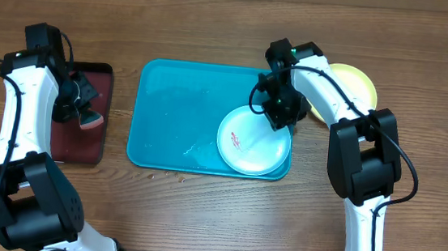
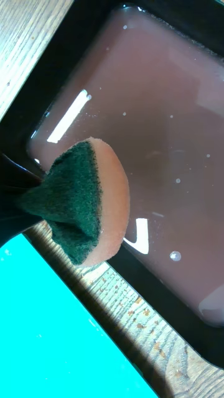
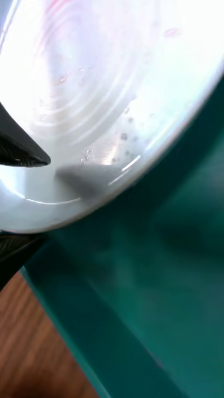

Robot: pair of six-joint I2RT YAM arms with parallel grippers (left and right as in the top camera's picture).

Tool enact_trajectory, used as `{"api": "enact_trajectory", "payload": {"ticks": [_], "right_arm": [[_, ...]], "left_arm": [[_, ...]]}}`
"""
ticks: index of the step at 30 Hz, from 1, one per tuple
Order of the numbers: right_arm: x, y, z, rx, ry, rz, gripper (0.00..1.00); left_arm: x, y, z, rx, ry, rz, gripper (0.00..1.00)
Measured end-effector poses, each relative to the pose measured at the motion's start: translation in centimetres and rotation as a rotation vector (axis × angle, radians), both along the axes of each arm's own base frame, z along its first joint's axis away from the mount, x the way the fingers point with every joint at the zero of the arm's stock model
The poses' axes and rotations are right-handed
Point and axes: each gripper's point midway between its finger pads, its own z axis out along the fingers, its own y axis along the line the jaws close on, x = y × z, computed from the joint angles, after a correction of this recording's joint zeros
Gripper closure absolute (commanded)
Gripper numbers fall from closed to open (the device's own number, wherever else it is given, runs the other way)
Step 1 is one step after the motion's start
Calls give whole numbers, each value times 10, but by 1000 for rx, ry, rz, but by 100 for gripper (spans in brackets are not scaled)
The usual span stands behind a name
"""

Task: Clean dirty plates on tray and stack at the side
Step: 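Reach the right gripper to the light-blue plate rim and grip it, then drag the light-blue plate toward the tray center with the right gripper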

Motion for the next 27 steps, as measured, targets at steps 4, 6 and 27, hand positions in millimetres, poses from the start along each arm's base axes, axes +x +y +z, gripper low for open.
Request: {"api": "enact_trajectory", "payload": {"ticks": [4, 6, 27], "right_arm": [[-2, -1, -6, -5, 3, -22, 76], [0, 0, -9, 0, -8, -31, 78], [42, 67, -5, 252, -130, -337, 96]], "left_arm": [[0, 0, 0, -2, -1, -1, 96], [0, 0, 0, -2, -1, -1, 96], [2, 0, 0, 0, -9, 0, 96]]}}
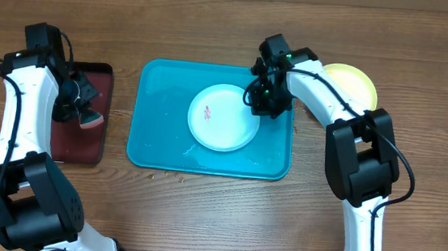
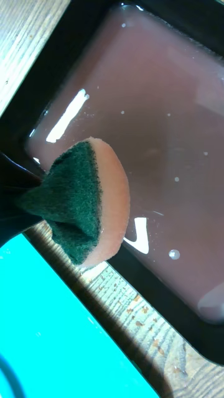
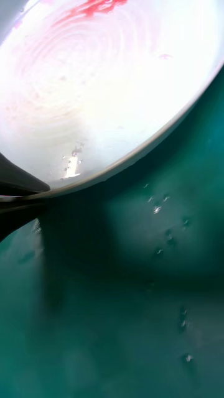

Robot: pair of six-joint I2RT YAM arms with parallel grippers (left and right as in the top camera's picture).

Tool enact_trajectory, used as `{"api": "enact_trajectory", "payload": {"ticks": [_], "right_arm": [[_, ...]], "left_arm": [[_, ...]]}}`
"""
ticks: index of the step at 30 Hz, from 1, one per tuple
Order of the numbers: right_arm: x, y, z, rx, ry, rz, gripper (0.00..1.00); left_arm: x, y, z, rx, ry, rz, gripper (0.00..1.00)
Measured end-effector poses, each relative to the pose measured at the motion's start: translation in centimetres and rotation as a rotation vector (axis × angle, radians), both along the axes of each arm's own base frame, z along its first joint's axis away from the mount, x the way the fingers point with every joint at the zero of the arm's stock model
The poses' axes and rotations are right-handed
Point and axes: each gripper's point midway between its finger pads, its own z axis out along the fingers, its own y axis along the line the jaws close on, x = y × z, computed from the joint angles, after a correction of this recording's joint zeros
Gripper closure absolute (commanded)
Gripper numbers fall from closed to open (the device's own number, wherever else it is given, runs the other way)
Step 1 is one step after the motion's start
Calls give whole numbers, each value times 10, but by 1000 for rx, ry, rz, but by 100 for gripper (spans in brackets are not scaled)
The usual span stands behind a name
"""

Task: Clean dirty plates on tray and stack at the side
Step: 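Drag the light-blue plate toward the tray center with the right gripper, then dip the sponge into the red tray water with the left gripper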

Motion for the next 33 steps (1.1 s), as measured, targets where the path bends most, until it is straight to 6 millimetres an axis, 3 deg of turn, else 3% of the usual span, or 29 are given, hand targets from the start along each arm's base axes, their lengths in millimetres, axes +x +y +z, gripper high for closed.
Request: {"api": "enact_trajectory", "payload": {"ticks": [7, 14, 22, 28, 29, 30, 31, 33], "right_arm": [[6, 26, -2, 45, -28, -88, 96], [5, 44, -5, 76, -40, -121, 96], [3, 60, -4, 96, -62, -115, 96], [2, 62, -4, 98, -62, -112, 96], [2, 62, -4, 97, -63, -112, 96], [2, 62, -4, 98, -62, -113, 96], [2, 62, -4, 98, -63, -112, 96], [2, 62, -4, 98, -63, -112, 96]], "left_arm": [[18, 6, 4, 25, -77, 1, 96], [36, 31, -3, 50, -141, 42, 96], [42, 58, -53, 36, -88, 92, 96], [35, 57, -96, 1, 3, 97, 94], [35, 57, -99, 0, 6, 94, 84], [35, 58, -99, 1, 7, 87, 61], [35, 58, -99, 1, 6, 87, 46], [37, 59, -99, 5, 0, 80, 42]]}}
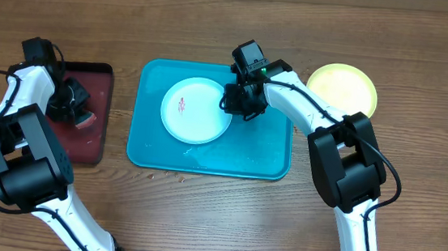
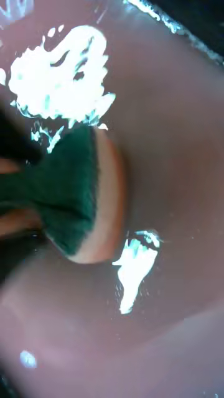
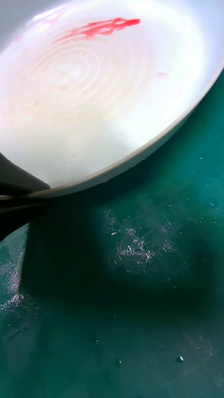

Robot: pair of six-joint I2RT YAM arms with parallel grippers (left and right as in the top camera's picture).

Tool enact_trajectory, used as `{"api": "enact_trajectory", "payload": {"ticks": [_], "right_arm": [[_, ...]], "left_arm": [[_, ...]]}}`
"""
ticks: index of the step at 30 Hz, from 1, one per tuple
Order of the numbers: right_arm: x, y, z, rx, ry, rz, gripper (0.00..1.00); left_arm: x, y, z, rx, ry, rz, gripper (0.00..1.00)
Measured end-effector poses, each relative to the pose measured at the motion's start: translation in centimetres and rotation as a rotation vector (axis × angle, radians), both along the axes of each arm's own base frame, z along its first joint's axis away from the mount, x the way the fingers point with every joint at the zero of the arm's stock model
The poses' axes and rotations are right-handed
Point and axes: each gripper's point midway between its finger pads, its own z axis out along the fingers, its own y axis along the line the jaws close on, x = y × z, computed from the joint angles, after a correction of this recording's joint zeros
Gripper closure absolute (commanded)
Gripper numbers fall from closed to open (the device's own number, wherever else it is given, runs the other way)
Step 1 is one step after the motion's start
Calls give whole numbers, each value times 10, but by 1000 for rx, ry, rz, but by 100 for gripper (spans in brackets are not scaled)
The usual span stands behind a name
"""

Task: Clean dirty plates on tray and stack at the side
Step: 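Dip the sponge into the red tray water with the left gripper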

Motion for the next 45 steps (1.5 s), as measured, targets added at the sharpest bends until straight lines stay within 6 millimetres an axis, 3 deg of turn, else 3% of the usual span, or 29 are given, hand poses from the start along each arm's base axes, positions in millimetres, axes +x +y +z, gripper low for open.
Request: {"api": "enact_trajectory", "payload": {"ticks": [4, 9, 14, 24, 31, 37, 45], "right_arm": [[0, 0, 0, 1, 0, 0, 96], [0, 0, 0, 0, 0, 0, 96], [0, 0, 0, 1, 0, 0, 96], [0, 0, 0, 0, 0, 0, 96], [0, 0, 0, 0, 0, 0, 96], [0, 0, 0, 0, 0, 0, 96], [0, 0, 0, -2, -2, 0, 96]], "left_arm": [[0, 0, 0, -1, 2, -1, 44], [-8, -3, 11, -22, 51, -4, 66], [2, 1, 30, -14, 34, -7, 69], [-2, -1, 24, -18, 43, -6, 92], [-3, -1, 7, -23, 56, -3, 96], [-4, -1, 5, -25, 60, -5, 96], [-18, -7, 27, -63, 143, -9, 96]]}}
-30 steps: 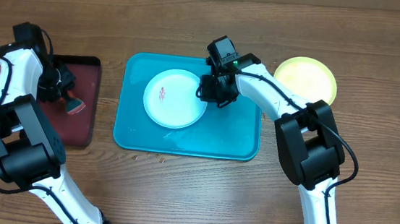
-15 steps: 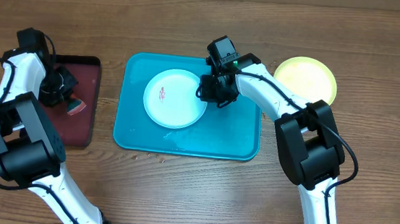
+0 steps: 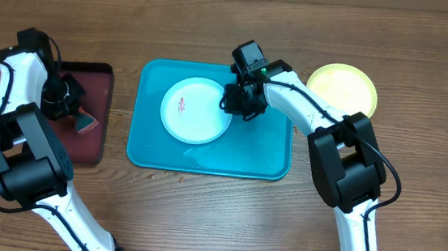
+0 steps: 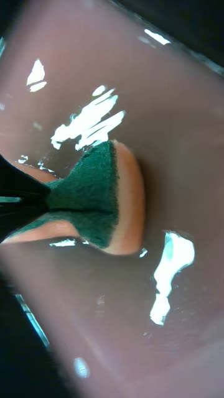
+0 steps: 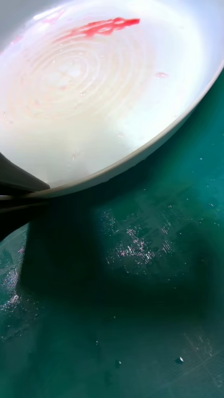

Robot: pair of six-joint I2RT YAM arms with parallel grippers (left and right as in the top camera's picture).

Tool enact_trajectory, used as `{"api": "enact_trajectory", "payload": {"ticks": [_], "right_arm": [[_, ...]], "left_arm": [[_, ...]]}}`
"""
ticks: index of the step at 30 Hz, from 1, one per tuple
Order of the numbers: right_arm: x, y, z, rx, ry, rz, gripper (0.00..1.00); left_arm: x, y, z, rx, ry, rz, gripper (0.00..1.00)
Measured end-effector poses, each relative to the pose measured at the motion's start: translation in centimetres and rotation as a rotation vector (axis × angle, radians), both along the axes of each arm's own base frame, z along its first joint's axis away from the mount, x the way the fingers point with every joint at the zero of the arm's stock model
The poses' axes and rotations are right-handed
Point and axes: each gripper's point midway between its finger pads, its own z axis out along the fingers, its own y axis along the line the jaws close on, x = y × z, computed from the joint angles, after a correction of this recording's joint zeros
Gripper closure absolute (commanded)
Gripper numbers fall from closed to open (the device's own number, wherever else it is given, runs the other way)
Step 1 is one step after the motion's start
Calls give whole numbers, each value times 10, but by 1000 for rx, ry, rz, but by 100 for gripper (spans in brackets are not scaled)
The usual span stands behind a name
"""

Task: Clean dirty plates on tray and stack at the side
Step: 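Dip the sponge into the red tray water with the left gripper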

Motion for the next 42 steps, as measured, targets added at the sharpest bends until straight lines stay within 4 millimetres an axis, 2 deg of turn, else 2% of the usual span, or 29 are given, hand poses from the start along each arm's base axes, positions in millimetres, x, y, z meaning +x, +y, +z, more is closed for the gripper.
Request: {"api": "enact_trajectory", "payload": {"ticks": [7, 9, 12, 13, 15, 17, 21, 27, 34, 39, 42], "right_arm": [[0, 0, 0, -7, -4, 1, 96], [0, 0, 0, -8, -5, 1, 96], [0, 0, 0, -7, -5, 1, 96], [0, 0, 0, -8, -5, 1, 96], [0, 0, 0, -7, -5, 1, 96], [0, 0, 0, -8, -5, 1, 96], [0, 0, 0, -8, -4, 1, 96], [0, 0, 0, -8, -4, 1, 96], [0, 0, 0, -8, -5, 1, 96], [0, 0, 0, -8, -5, 1, 96], [0, 0, 0, -8, -5, 1, 96]], "left_arm": [[2, 1, 4, 3, -6, 0, 96], [5, 2, 1, 8, -19, 0, 96], [6, 2, -9, 14, -31, 0, 90], [6, 2, -12, 16, -36, 0, 82], [7, 3, -21, 24, -55, 3, 50], [9, 2, -29, 23, -75, -2, 45], [12, -3, -28, 20, -82, -14, 45], [-5, -9, -18, -17, 4, -9, 48], [6, -4, 15, -13, -6, -9, 50], [3, -5, 14, -18, 7, -9, 52], [5, -4, 4, -10, -11, -9, 49]]}}
